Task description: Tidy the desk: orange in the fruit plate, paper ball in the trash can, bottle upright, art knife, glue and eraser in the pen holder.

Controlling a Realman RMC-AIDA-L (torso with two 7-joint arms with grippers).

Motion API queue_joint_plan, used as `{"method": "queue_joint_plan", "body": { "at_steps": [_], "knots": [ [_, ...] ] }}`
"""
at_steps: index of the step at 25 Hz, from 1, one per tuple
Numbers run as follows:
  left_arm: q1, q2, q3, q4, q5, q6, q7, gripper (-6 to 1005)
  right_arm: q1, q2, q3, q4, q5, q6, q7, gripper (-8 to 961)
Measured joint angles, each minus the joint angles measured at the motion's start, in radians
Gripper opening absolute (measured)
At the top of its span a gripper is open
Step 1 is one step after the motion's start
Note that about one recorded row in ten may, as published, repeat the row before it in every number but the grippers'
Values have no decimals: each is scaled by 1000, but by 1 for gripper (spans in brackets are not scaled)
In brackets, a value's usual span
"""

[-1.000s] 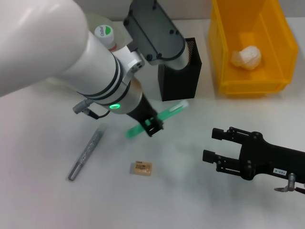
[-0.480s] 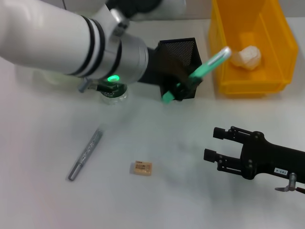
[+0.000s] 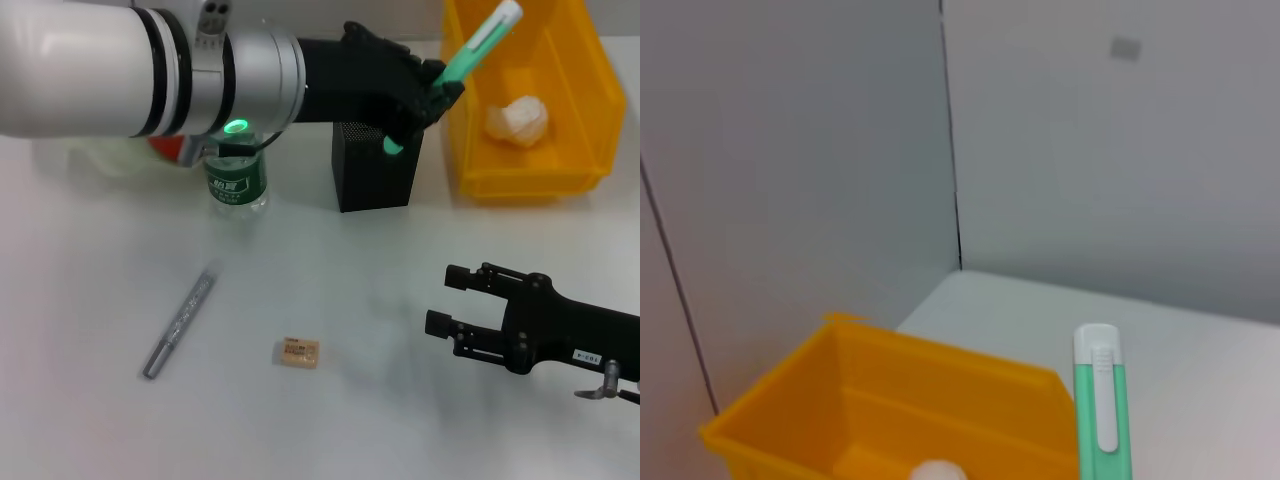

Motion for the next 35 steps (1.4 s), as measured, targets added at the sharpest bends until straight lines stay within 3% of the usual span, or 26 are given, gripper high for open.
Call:
{"method": "queue_joint_plan", "body": {
  "at_steps": [10,15,16,21,30,35],
  "knots": [
    [-9,-1,-45,-186,-295,-116,190,195,8,0,-1,0,0,-3,0,730],
    [-7,-2,-44,-220,-360,-145,263,195,8,0,-3,2,0,-5,0,730],
    [-11,-3,-44,-297,-482,-178,385,195,8,0,-5,5,0,-5,0,730],
    [-12,-6,-23,-411,-712,-245,624,194,9,0,-6,11,0,-2,0,730],
    [-17,-7,42,-503,-886,-328,825,195,10,1,-4,15,0,-1,0,730],
    [-17,-7,55,-526,-915,-358,882,195,11,1,-3,15,0,0,0,730]
  ]
}}
